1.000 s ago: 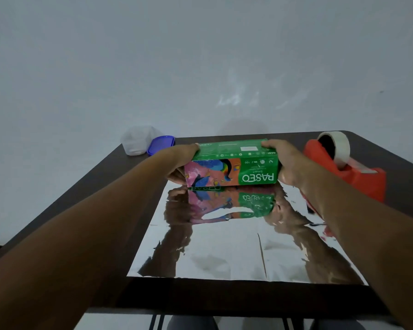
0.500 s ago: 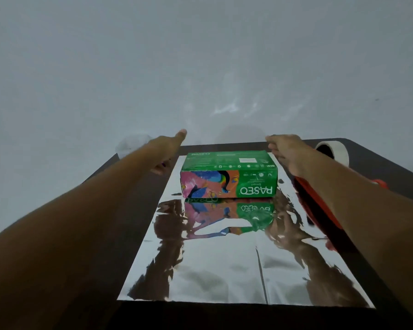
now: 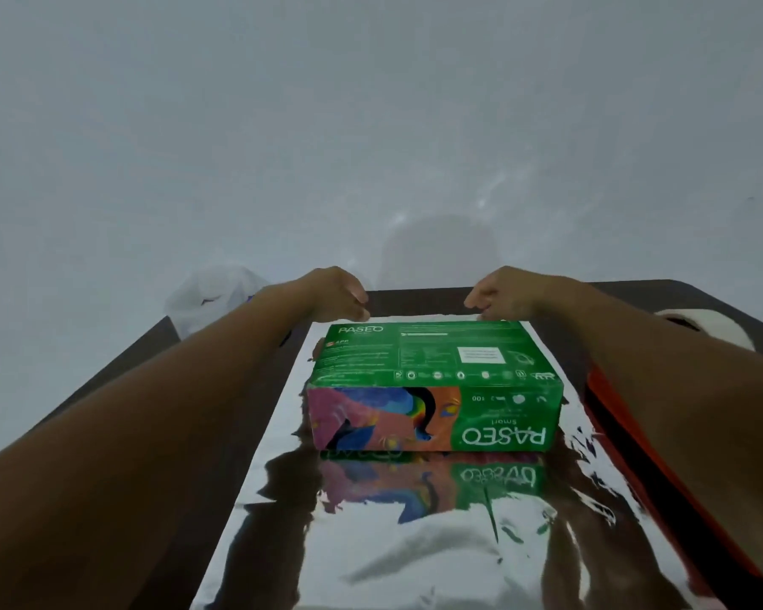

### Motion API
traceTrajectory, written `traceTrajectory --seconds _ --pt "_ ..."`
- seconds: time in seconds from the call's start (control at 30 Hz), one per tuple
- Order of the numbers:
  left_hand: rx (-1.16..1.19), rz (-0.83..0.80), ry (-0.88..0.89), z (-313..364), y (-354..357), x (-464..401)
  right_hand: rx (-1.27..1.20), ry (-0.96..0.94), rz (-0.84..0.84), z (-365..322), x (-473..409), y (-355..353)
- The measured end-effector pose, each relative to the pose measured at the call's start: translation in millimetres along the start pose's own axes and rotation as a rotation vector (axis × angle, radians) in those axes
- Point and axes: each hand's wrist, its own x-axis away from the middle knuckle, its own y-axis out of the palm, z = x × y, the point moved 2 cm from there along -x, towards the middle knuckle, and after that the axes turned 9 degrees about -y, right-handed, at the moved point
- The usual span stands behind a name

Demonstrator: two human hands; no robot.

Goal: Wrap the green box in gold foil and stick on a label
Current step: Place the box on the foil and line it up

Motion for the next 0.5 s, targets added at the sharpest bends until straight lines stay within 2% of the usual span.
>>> traceTrajectory --seconds 0.1,0.2,0.37,0.5 --pt "-0.026 -0.052 0.001 5 13 -17 0.016 0.018 -0.097 4 -17 9" --pt "-0.096 -0.146 0.014 4 20 -28 0.146 0.014 -0.169 6 -28 14" --pt "-0.127 -0.164 0.051 8 15 -21 0.201 -0.017 -0.133 0 -22 6" --pt "-0.13 -0.053 0.059 13 -2 -2 0.118 -0.081 -0.002 -15 -2 -10"
